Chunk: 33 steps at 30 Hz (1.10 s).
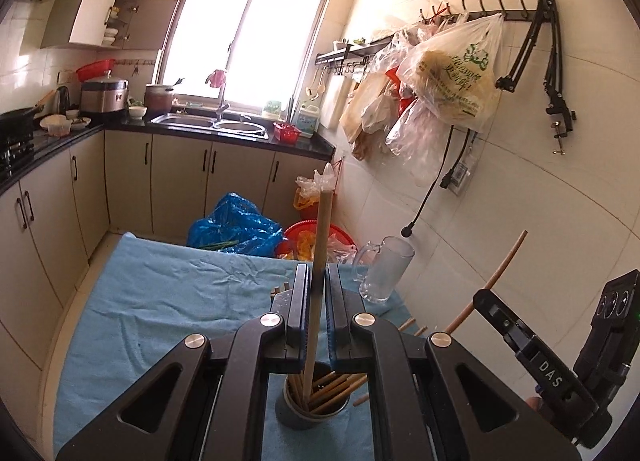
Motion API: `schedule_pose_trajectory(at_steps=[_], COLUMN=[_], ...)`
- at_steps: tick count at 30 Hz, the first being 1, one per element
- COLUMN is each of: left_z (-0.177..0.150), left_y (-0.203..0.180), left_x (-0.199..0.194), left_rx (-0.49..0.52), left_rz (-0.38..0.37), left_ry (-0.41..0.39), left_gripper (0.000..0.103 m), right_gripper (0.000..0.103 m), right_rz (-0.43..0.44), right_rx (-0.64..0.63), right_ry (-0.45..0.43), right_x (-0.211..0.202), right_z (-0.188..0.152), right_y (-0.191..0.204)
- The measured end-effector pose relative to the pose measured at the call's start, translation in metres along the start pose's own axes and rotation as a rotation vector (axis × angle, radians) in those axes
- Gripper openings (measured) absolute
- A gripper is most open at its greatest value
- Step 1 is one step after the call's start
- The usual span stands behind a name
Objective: Organize utensils
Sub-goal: 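Lower both chopsticks into the black cup and open both grippers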
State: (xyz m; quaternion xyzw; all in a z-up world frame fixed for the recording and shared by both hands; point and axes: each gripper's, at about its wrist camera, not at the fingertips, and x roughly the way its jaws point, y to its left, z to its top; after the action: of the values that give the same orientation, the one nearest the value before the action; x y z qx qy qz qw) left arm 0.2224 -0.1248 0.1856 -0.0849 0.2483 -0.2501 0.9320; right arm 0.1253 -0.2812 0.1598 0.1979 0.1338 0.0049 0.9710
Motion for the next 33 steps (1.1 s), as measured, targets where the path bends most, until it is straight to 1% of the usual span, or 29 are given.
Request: schedule_pose_trajectory(at_steps=[4, 7, 13, 18, 25, 30, 33], left_z=[-0.010, -0.024, -0.051, -0.072, -0.087, -0.097, -0.103], left_y=[0.006, 0.013, 0.022, 0.029, 0.036, 0.042, 0.047], left_x=[0.018, 0.030, 0.039, 0.043, 0.054, 0.061, 0.063], left_rx=[-0.007, -0.014, 0.007, 0.029, 0.046, 0.058, 0.058], left_rz=[0.005, 0.006, 0.025, 0.061, 0.127, 0.174, 0.194], left_ry=[0.035, 0.068, 0.103, 0.123, 0.142, 0.156, 0.163], left_gripper=[0.006, 0.006, 0.006, 0.006, 0.006, 0.006, 0.006], right_gripper=[0.008, 0.008, 0.008, 0.008, 0.008, 0.008, 0.008], right_rz=[-0.015, -0.023, -0.043, -0.061, -0.076, -0.078, -0.088], right_rx=[-0.016, -0.024, -0.067, -0.091, -0.077, -0.068, -0.070], right_ry=[0.024, 0.062, 0.115, 0.139, 0.203, 0.239, 0.243], right_x=[0.020, 0.033, 0.038, 0.040, 0.057, 0.065, 0.068], right_z=[-0.007, -0.016, -0.044, -0.063, -0.084, -0.092, -0.094], right_y=[0.003, 0.000, 0.002, 0.003, -0.006, -0.009, -0.010])
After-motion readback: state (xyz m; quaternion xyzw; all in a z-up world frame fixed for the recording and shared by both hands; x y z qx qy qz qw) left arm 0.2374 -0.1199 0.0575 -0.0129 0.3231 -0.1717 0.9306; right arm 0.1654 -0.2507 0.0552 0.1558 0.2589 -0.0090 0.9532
